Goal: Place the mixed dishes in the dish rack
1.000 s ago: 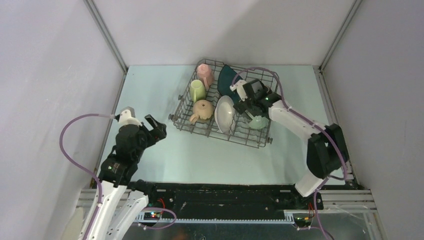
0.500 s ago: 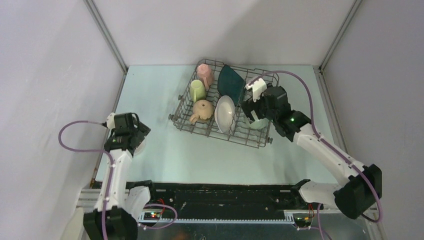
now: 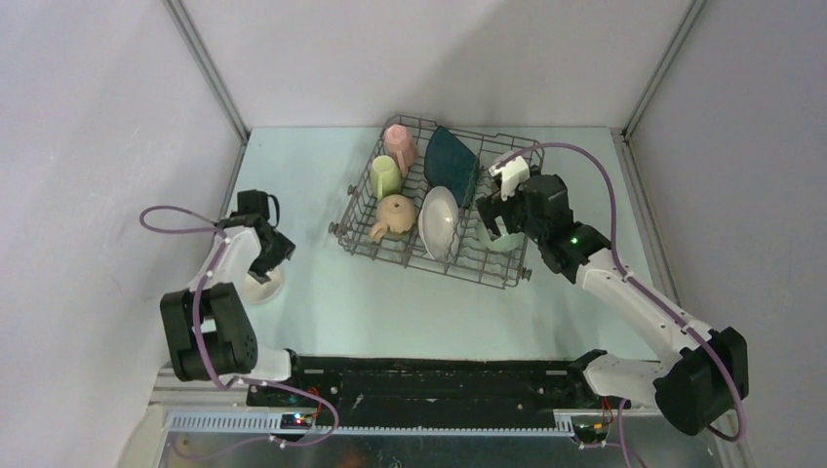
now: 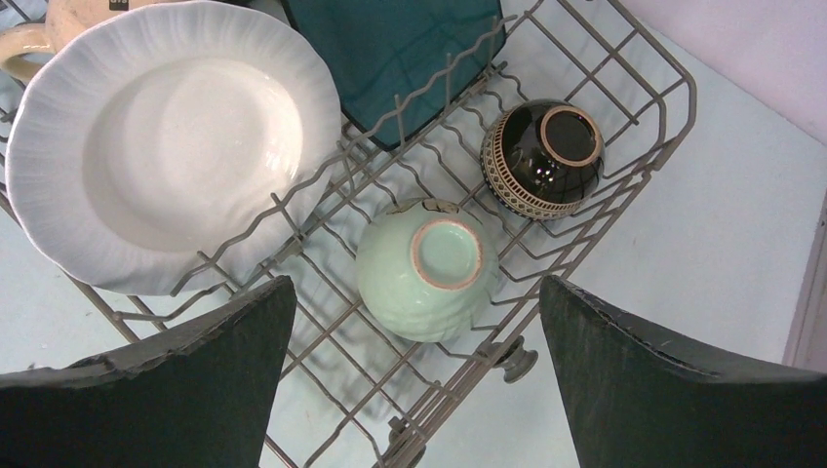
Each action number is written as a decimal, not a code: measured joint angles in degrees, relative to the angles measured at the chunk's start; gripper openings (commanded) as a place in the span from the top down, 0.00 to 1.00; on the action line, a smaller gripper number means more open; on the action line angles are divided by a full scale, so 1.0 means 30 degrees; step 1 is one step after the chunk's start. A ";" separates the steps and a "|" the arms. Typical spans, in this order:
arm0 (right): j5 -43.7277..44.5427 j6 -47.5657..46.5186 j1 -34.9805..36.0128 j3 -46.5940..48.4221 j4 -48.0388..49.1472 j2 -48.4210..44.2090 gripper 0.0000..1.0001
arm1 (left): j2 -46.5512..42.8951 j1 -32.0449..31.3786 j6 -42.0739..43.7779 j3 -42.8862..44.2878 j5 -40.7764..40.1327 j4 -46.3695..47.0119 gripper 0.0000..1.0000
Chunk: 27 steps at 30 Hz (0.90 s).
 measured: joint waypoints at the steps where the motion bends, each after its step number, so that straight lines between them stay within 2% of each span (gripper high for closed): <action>1: 0.0007 0.0007 -0.0022 -0.0109 0.0073 -0.0080 0.03 | 0.0321 0.0007 0.0044 0.0000 -0.0036 -0.0015 0.36; 2: 0.0007 0.0015 -0.0058 -0.0219 0.0146 -0.0160 0.03 | 0.0831 0.0022 0.0073 0.0007 -0.0044 -0.0044 0.39; 5: -0.0036 0.0036 -0.0270 -0.0568 0.0437 -0.0481 0.03 | 0.1603 0.0036 0.0109 0.0007 -0.0044 -0.0066 0.58; 6: -0.0066 0.0044 -0.0313 -0.0597 0.0495 -0.0525 0.03 | 0.1821 0.0051 0.0168 0.0007 -0.0029 -0.0066 0.73; 7: -0.0080 0.0073 -0.0350 -0.0605 0.0554 -0.0546 0.03 | 0.1960 0.0066 0.0226 0.0000 0.0000 -0.0073 0.79; 8: -0.0073 0.0102 -0.0393 -0.0605 0.0612 -0.0561 0.03 | 0.2047 0.0102 0.0168 0.0000 0.0211 0.0022 0.93; 10: -0.0080 0.0160 -0.0430 -0.0619 0.0678 -0.0597 0.03 | 0.2055 0.0138 0.0699 0.0015 0.0350 0.0175 0.99; 14: -0.0168 0.0168 -0.0430 -0.0838 0.0954 -0.0882 0.03 | 0.1151 0.0284 0.0998 -0.0109 0.0714 0.0313 1.00; 17: -0.0226 0.0168 -0.0430 -0.1042 0.1122 -0.1166 0.03 | -0.0656 0.0248 0.0998 -0.0678 0.1231 0.0852 1.00; 27: -0.1464 0.0525 -0.0466 -0.1137 0.1668 -0.1362 0.03 | -0.8320 -0.0342 -0.0670 -0.1166 0.4430 0.1515 1.00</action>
